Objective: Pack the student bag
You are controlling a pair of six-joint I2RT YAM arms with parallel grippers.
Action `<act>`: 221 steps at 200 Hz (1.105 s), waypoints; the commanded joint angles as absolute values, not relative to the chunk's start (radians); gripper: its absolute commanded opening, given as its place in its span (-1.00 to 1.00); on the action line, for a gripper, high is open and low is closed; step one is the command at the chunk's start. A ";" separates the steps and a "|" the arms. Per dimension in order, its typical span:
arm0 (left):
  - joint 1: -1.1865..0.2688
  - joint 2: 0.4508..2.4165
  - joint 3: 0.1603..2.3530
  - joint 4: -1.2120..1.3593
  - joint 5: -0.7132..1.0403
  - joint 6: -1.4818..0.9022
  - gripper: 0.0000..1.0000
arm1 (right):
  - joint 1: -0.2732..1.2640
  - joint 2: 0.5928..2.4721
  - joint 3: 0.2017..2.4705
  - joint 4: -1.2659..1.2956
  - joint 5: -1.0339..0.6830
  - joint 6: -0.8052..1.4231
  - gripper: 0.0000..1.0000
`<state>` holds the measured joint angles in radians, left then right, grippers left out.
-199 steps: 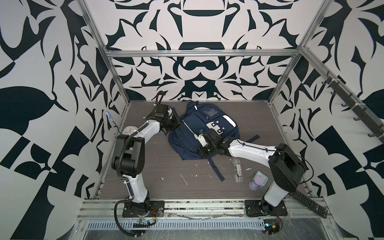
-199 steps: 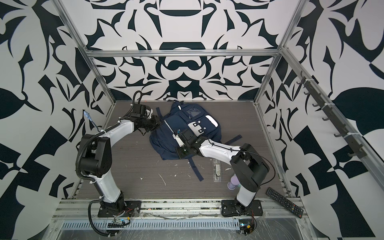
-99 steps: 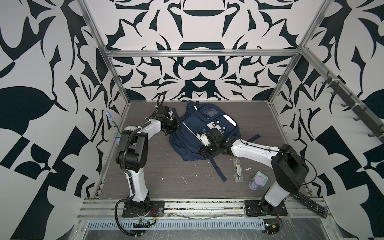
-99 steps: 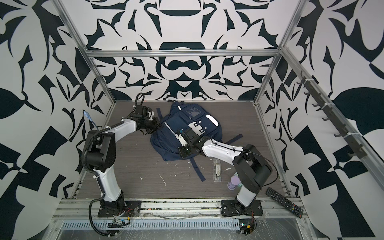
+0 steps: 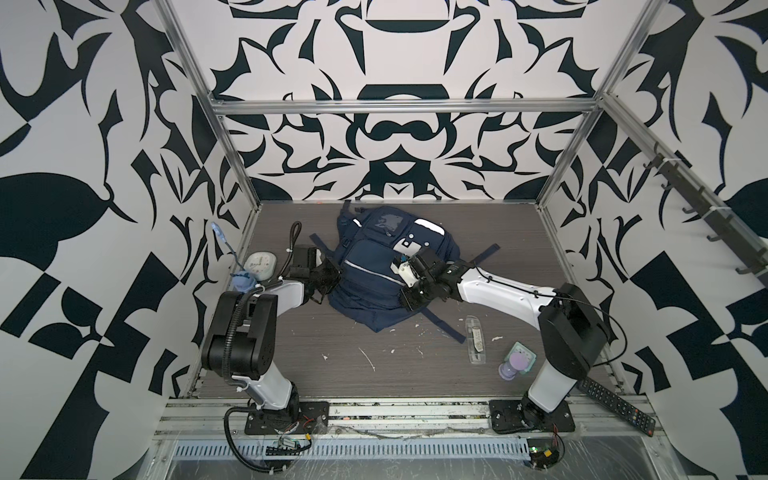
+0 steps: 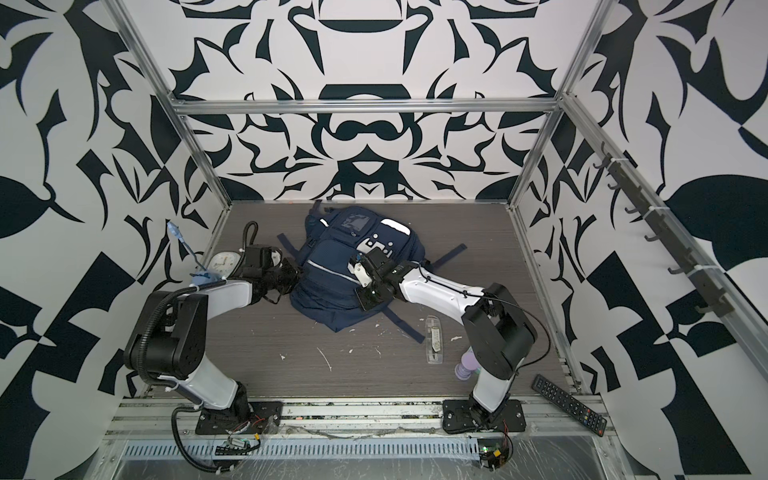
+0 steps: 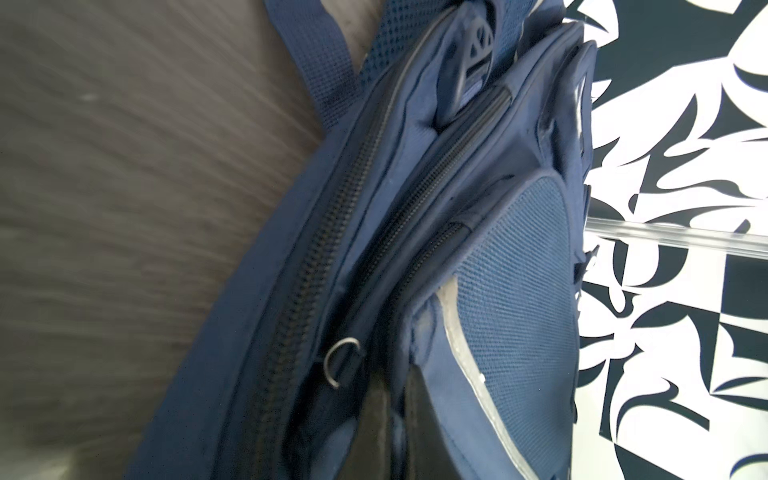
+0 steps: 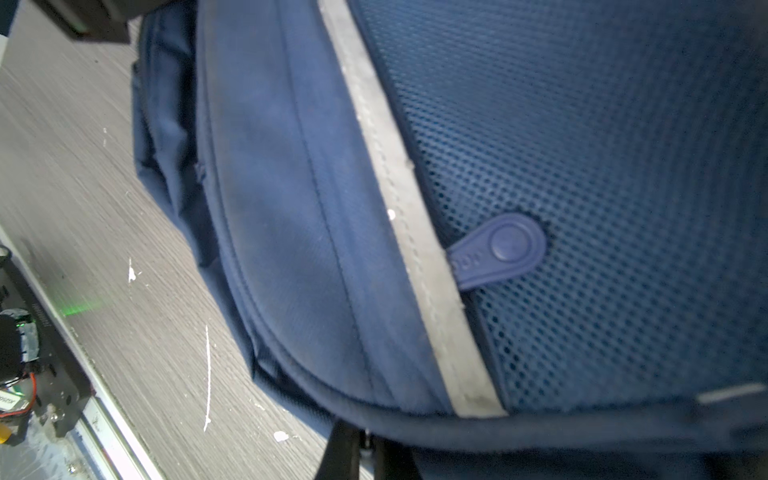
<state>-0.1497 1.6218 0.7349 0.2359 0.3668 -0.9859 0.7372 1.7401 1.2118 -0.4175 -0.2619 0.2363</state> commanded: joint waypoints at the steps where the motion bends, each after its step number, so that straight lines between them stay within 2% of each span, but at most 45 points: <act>1: -0.193 1.579 0.709 0.311 0.350 -1.064 -1.00 | 0.740 1.751 1.291 -0.436 -0.267 0.239 -1.00; 43: -0.202 1.520 0.718 0.296 0.328 -1.085 -1.00 | 0.828 1.798 1.394 -0.486 -0.221 0.252 -1.00; 162: -0.232 1.496 0.704 0.286 0.313 -1.094 -1.00 | 0.827 2.109 1.816 -0.524 -0.192 0.407 -1.00; 221: -0.238 1.451 0.645 0.273 0.313 -1.091 -1.00 | 0.720 2.076 1.720 -0.484 -0.184 0.425 -1.00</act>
